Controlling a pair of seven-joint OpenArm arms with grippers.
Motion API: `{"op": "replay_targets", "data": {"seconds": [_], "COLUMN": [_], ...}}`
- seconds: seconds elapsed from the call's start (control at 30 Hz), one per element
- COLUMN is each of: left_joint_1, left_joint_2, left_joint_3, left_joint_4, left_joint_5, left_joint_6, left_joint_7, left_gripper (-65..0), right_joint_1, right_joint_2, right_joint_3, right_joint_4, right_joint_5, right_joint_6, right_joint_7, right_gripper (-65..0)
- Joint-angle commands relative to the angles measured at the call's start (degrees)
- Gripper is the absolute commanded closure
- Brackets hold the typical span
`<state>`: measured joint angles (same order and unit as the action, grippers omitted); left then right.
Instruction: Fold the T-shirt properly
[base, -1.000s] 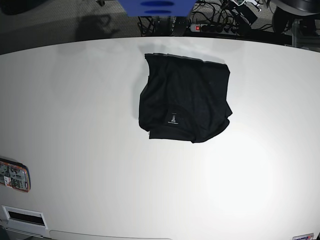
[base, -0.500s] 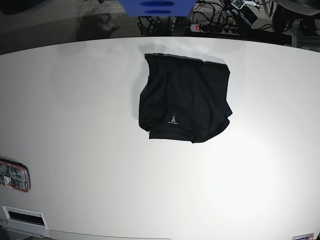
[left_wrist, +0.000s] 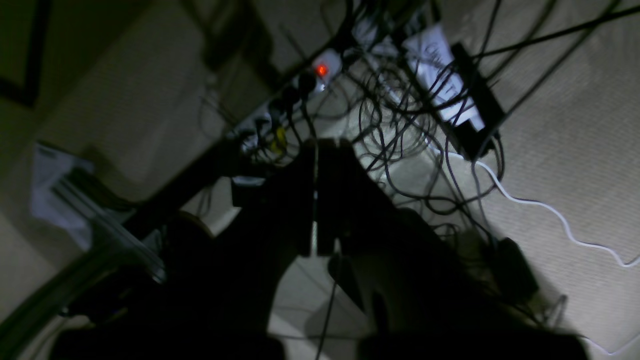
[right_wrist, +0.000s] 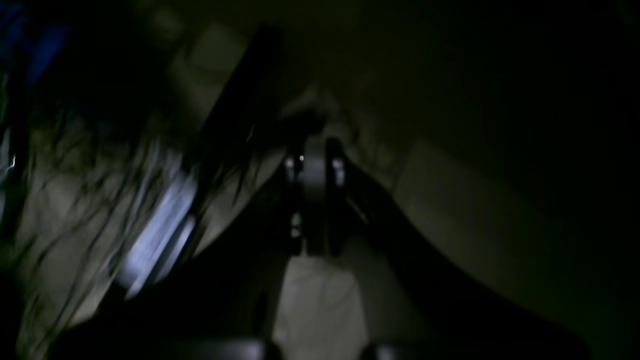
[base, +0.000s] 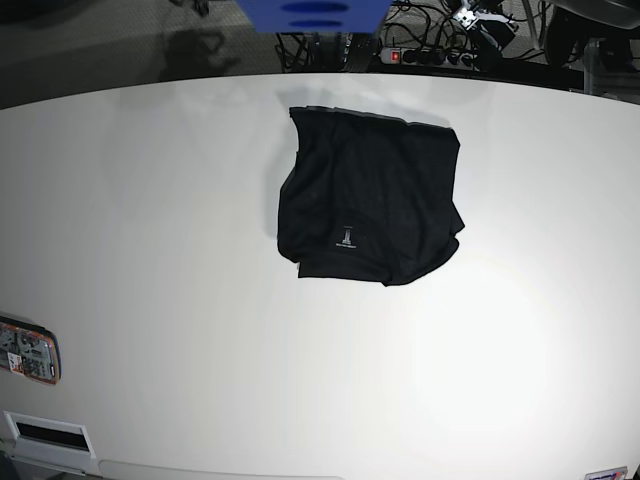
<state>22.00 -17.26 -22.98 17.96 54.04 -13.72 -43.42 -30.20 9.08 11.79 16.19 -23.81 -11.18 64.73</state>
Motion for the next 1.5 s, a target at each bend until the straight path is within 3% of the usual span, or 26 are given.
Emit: {"op": "replay_targets", "data": {"seconds": [0.0,0.2,0.33,0.43,0.5,0.67,0.77,0.87,0.97,1.1,1.2,1.47], "left_joint_1": [-0.1,-5.5,-8.7,-10.4,-10.5,-11.1,-11.9,-13.3,-13.2,-13.5,-13.6,-14.7], "left_joint_2": [-0.5,0.3,0.9,2.4,2.7,2.6,2.8,3.8,4.0,4.1,4.1,4.1], "left_joint_3": [0.0,0.0,0.0,0.0,0.0,0.0,-0.1,-0.1,0.0,0.0,0.0,0.1], "left_joint_4": [-0.7,-8.9,-11.5,-11.5,-11.5,-11.5,-11.5,-11.5,-11.5,-11.5,-11.5,-11.5], "left_joint_5": [-0.4,-0.4,-0.4,-0.4,-0.3,8.9,12.2,12.6,12.8,12.8,12.9,12.9], "left_joint_6": [0.0,0.0,0.0,0.0,0.0,0.0,0.0,0.0,0.0,0.0,0.0,0.0], "left_joint_7": [-1.0,0.6,13.2,23.6,27.6,33.3,38.4,41.8,41.9,41.9,42.0,42.0], "left_gripper": [0.0,0.0,0.0,0.0,0.0,0.0,0.0,0.0,0.0,0.0,0.0,0.0], "right_joint_1": [-1.1,8.1,12.9,14.8,16.4,24.6,28.0,29.0,28.9,28.8,28.9,29.0], "right_joint_2": [0.5,0.5,0.5,0.5,0.4,0.4,0.4,0.1,-1.7,-3.4,-4.2,-4.4], "right_joint_3": [0.3,0.3,0.1,-0.1,-0.1,-0.1,0.1,0.2,0.3,0.4,2.7,3.9], "right_joint_4": [-2.8,-14.1,-16.2,-16.1,-15.9,-15.6,-15.6,-15.6,-15.4,-13.2,-11.8,-10.5], "right_joint_5": [0.3,0.4,3.3,3.0,1.4,-1.2,-1.2,-1.2,-1.2,-0.6,5.0,6.5], "right_joint_6": [-0.1,-0.1,-0.1,-0.1,0.0,0.1,0.1,0.1,0.1,0.1,0.1,0.1], "right_joint_7": [1.3,1.2,-4.5,-17.2,-27.4,-59.6,-67.9,-68.6,-68.2,-63.5,-61.8,-61.4], "right_gripper": [0.0,0.0,0.0,0.0,0.0,0.0,0.0,0.0,0.0,0.0,0.0,0.0]}}
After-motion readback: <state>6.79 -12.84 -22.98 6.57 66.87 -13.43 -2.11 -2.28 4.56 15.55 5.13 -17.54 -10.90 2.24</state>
